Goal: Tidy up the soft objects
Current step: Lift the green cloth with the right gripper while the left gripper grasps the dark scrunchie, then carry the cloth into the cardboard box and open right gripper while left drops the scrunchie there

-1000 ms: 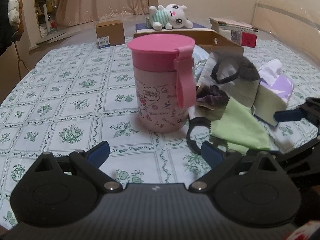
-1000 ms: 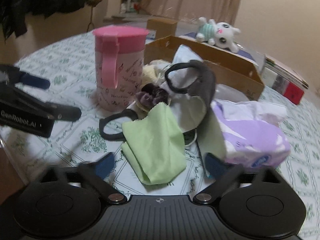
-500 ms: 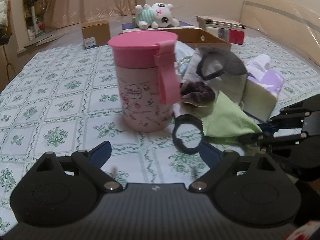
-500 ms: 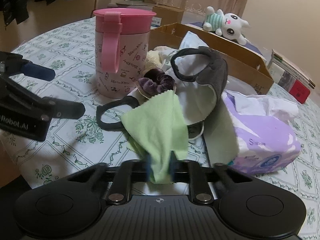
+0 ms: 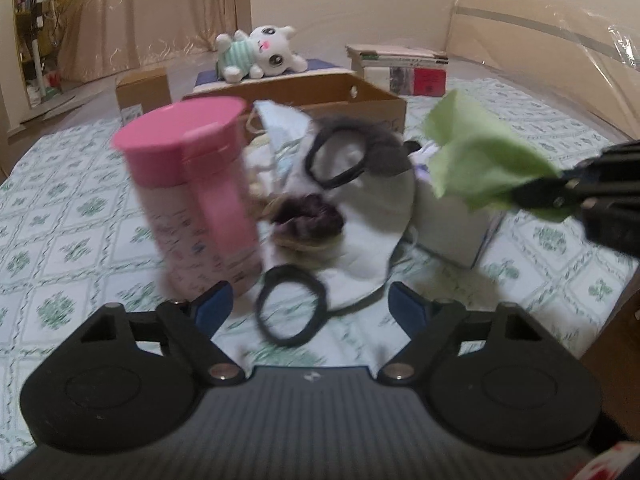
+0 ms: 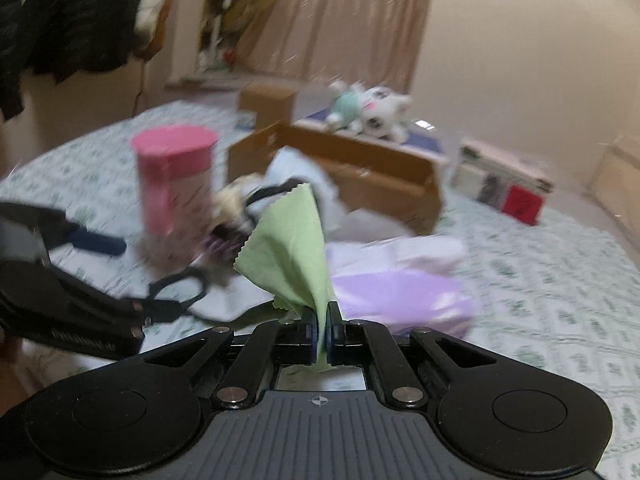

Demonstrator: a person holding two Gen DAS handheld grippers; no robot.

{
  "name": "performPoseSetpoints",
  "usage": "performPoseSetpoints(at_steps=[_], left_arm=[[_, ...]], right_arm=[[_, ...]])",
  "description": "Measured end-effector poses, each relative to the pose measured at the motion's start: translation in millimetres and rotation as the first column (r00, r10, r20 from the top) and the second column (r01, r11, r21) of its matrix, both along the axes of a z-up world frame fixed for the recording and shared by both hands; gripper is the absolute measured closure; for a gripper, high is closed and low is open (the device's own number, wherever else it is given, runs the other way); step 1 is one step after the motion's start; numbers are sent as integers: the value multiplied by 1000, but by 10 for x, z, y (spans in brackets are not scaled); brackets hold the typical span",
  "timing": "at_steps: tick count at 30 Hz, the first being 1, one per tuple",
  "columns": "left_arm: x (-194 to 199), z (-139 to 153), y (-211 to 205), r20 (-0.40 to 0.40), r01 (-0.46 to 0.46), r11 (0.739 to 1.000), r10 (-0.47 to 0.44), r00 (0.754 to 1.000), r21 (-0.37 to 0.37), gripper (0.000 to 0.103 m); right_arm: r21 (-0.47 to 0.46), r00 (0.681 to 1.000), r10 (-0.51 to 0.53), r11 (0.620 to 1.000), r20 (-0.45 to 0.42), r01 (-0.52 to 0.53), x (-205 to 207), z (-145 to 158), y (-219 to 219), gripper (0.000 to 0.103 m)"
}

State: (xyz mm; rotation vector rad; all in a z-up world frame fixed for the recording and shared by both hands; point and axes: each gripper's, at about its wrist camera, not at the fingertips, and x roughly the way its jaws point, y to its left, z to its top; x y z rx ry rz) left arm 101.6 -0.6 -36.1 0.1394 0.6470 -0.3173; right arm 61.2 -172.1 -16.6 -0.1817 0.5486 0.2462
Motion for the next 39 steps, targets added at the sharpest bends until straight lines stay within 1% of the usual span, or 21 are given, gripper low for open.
performPoseSetpoints(at_steps=[3, 8, 10, 12, 15, 18, 20, 21, 22, 24, 27, 28, 33, 39], left_arm=[[59, 7, -204, 37, -22, 999, 21, 999, 23, 33], [249, -29, -428, 85, -108, 993, 103, 991, 55, 56], [320, -55, -507, 104, -141, 987, 133, 986, 79, 59], [405, -96, -574, 105, -156, 982, 145, 984, 108, 60], [505, -158, -624, 101, -166, 975, 152, 983, 149, 63], [531, -214, -630, 96, -174, 968, 158, 983, 182, 73], [532, -227, -632, 98, -178, 964, 161, 982, 196, 88], [522, -226, -636, 102, -179, 963, 161, 982, 201, 88], [506, -218, -634, 104, -177, 964, 158, 982, 200, 91], [469, -182, -617, 102, -164, 967, 147, 984, 197, 100], [379, -58, -576, 95, -140, 977, 126, 987, 163, 100], [346, 7, -548, 91, -127, 981, 115, 989, 145, 100], [187, 347, -419, 104, -74, 992, 63, 993, 104, 102], [110, 747, -296, 124, -8, 997, -2, 992, 83, 103]], right_arm=[[5, 998, -50, 999, 31, 49, -56, 100, -168, 99], [7, 994, -99, 995, 41, 99, -45, 154, -383, 99], [8, 993, -109, 994, 38, 109, -28, 148, -453, 99], [9, 993, -115, 993, 30, 114, 0, 119, -512, 99], [15, 993, -118, 993, 16, 118, 52, 71, -573, 99], [21, 993, -119, 993, 7, 119, 112, 32, -620, 99], [27, 993, -121, 992, 4, 120, 138, 18, -645, 99], [30, 993, -121, 992, 2, 121, 144, 13, -648, 99], [34, 993, -122, 992, 0, 122, 150, 9, -656, 99], [42, 992, -124, 991, 0, 124, 161, 16, -669, 99], [58, 992, -126, 990, 1, 126, 157, 50, -690, 99], [61, 992, -127, 990, 4, 126, 149, 69, -697, 99], [79, 992, -126, 989, 25, 124, 99, 188, -698, 99], [103, 992, -118, 988, 41, 113, 86, 323, -673, 99]])
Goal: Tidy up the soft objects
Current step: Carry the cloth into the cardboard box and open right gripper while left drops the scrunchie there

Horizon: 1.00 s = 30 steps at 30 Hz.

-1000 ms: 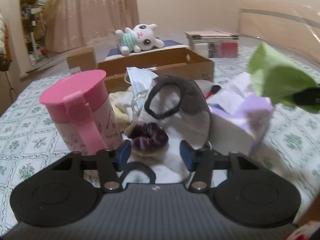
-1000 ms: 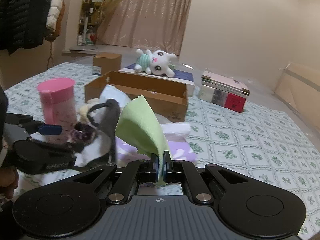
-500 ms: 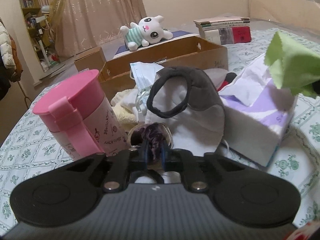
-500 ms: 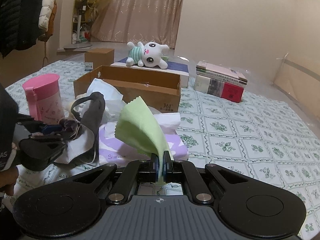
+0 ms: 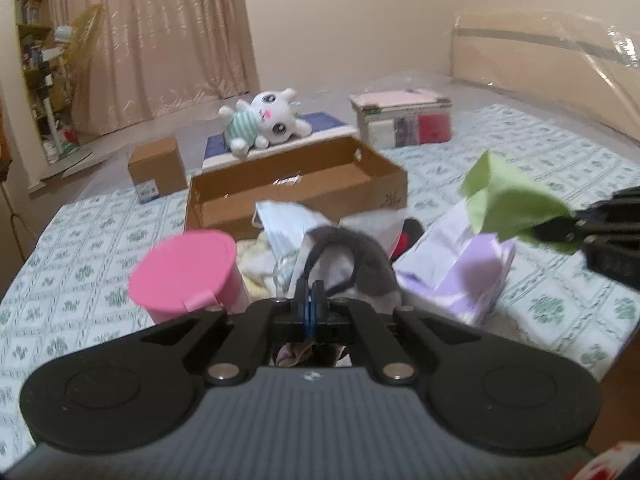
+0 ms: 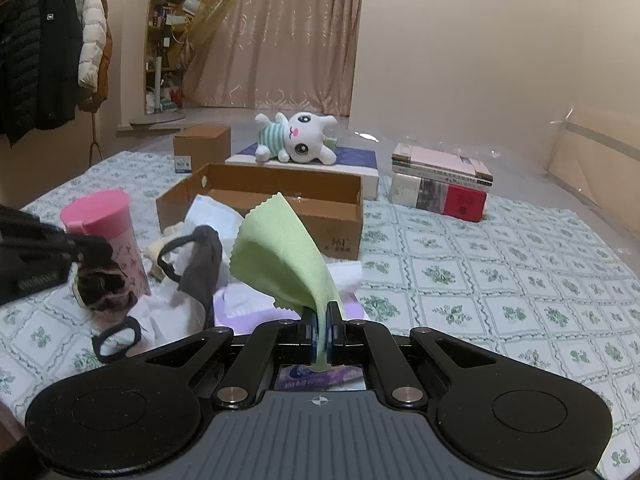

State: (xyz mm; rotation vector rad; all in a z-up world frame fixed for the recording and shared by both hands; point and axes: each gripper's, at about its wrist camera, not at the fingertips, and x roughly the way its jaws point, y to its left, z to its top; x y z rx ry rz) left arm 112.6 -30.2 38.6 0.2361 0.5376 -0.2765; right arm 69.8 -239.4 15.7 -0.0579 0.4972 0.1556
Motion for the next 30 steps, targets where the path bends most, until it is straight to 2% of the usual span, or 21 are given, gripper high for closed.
performPoseSetpoints(at_steps=[3, 7, 14, 21, 30], left_arm=[[29, 126, 31, 6, 25, 1000, -25, 1000, -3, 103], [156, 271, 92, -24, 52, 998, -53, 998, -42, 103], [632, 575, 189, -23, 82, 994, -84, 996, -78, 103], [1476, 799, 224, 4, 73, 994, -73, 997, -76, 103], [2629, 652, 287, -43, 31, 995, -35, 998, -91, 103]], right_arm=[[10, 1000, 6, 1000, 5, -6, 32, 43, 18, 99], [16, 1000, 16, 1000, 5, -16, 118, 80, 45, 99], [63, 999, 40, 997, -14, -39, 564, 258, 23, 99], [82, 998, 63, 995, -6, -62, 1411, 532, 36, 99], [94, 995, 86, 992, -58, -80, 2659, 533, 161, 99]])
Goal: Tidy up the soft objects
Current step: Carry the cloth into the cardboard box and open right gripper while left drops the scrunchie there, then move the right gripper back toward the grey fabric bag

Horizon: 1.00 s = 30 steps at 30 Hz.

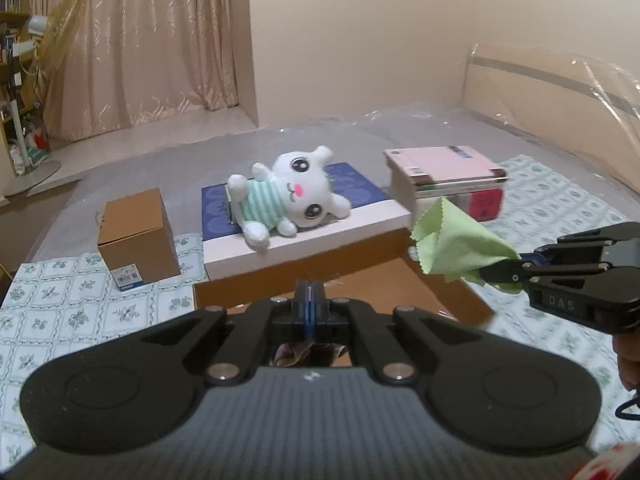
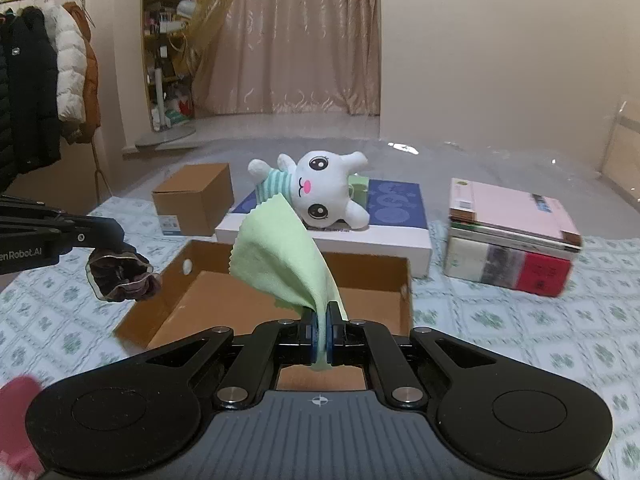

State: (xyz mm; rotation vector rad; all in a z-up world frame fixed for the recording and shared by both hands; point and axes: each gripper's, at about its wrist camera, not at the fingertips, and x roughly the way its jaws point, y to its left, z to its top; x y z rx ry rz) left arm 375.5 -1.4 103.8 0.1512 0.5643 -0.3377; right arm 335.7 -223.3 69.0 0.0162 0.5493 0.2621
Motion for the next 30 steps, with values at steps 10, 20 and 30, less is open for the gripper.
performPoseSetpoints(at_steps=[10, 20, 30], left_arm=[[693, -283, 160, -59, -64, 997, 66, 996, 37, 70], [175, 8, 394, -12, -76, 997, 76, 997, -10, 32], [-1247, 405, 535, 100, -89, 991, 99, 990, -98, 14]], right_arm=[[-19, 996, 43, 999, -77, -44, 719, -255, 124, 71], [2, 999, -1, 1000, -41, 1, 372, -53, 56, 18], [57, 998, -56, 997, 24, 55, -991, 252, -73, 18]])
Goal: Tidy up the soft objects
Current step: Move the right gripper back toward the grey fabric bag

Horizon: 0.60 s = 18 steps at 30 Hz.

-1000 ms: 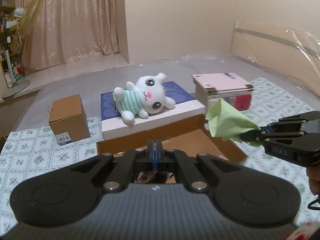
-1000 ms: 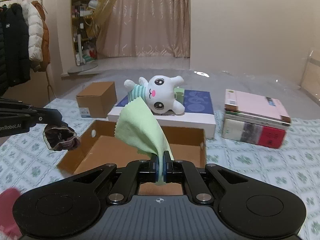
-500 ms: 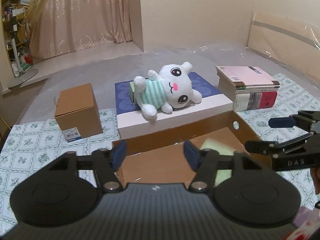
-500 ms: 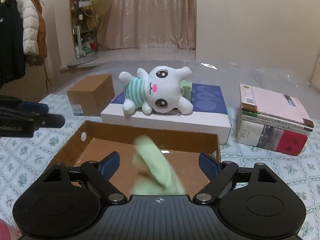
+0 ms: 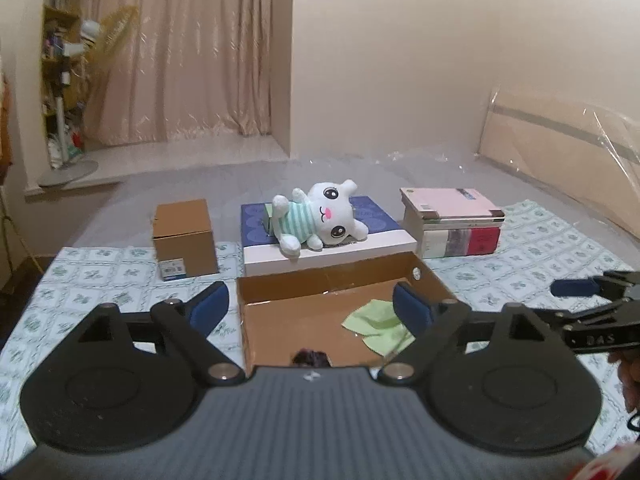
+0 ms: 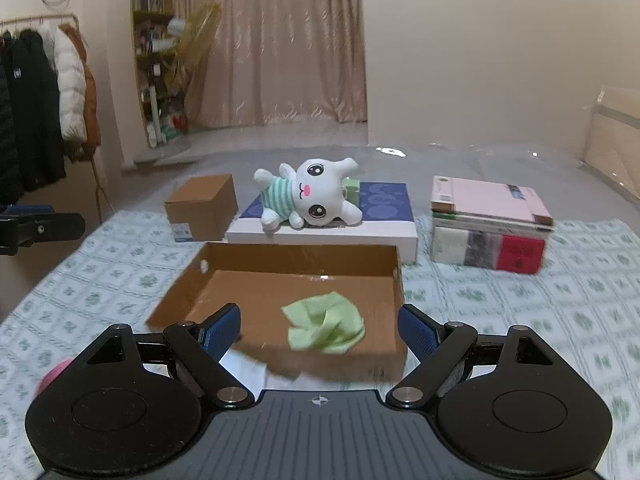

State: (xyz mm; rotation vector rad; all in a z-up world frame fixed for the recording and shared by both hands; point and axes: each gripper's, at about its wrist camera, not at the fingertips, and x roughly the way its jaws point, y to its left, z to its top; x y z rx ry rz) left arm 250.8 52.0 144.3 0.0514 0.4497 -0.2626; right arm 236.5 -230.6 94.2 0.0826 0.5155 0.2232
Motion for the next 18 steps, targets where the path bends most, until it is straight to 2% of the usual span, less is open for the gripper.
performPoseSetpoints(at_steps=[6, 9, 12, 15, 18], left_arm=[[-778, -73, -4, 30, -18, 1000, 19, 999, -18, 8], [-1110, -163, 37, 29, -32, 998, 34, 999, -56, 8], [-1378, -274, 100, 36, -66, 994, 69, 997, -82, 7], [-1565, -415, 151, 53, -128, 991, 131, 990, -45, 5], [-1636, -562, 224, 23, -170, 985, 170, 985, -17, 5]], right_arm=[[18, 999, -23, 1000, 35, 23, -830, -34, 74, 18], [18, 999, -21, 1000, 36, 20, -1126, -116, 147, 18], [10, 1000, -14, 1000, 22, 14, -1305, -232, 226, 18], [-13, 1000, -4, 1000, -4, 4, -1413, -380, 324, 18], [-21, 1000, 11, 1000, -25, -12, -1437, -489, 417, 18]])
